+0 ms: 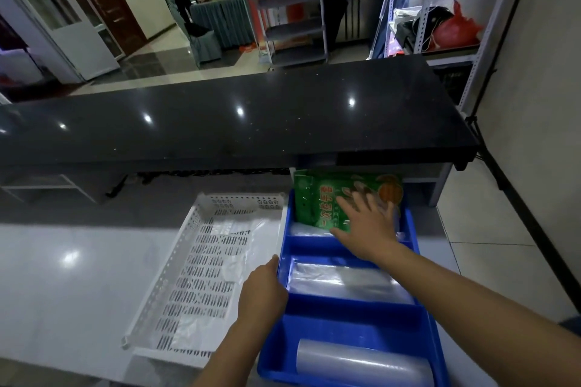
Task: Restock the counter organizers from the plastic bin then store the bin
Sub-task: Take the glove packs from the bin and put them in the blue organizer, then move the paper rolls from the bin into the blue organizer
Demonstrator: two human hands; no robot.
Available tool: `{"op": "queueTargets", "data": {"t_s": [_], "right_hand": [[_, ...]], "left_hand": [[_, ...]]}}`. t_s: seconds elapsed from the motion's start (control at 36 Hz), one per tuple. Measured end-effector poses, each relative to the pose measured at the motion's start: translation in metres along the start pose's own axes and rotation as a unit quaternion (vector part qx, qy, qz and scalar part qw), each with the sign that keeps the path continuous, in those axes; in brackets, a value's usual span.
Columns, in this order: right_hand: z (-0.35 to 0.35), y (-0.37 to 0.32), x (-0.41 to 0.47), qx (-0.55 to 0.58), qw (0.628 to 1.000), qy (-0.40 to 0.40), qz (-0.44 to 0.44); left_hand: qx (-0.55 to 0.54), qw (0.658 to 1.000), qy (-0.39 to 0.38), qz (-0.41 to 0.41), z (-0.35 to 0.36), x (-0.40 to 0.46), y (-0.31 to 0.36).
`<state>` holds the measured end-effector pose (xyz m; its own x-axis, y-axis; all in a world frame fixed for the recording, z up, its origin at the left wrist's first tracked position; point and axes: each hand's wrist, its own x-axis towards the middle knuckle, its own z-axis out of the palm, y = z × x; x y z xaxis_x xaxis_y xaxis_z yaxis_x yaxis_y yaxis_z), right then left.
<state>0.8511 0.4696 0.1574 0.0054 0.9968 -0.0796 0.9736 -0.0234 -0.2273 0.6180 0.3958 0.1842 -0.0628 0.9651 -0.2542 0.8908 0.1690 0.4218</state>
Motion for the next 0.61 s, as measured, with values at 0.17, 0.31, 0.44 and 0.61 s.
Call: {"op": "queueTargets", "data": {"t_s": [0.17,0.31,0.44,0.61], "right_hand": [[0.013,0.008,0.011,0.031,0.999,-0.020,-0.028],[0.023,0.015,0.014,0.030,0.998,-0.022,-0.048],[0.019,0.015,0.012,0.023,0.998,-0.024,-0.051],[0.001,-0.003,-0.011,0.040,0.998,-0.038,-0.033]], "left_hand": [[-0.017,1.000,-0.006,-0.008,-0.001,0.003,-0.003],[-0.053,0.998,-0.028,-0.025,-0.003,0.008,-0.012],[-0.073,0.996,-0.033,-0.025,-0.006,0.006,-0.013],[-0.130,0.989,-0.067,-0.012,-0.015,0.004,-0.021]]}}
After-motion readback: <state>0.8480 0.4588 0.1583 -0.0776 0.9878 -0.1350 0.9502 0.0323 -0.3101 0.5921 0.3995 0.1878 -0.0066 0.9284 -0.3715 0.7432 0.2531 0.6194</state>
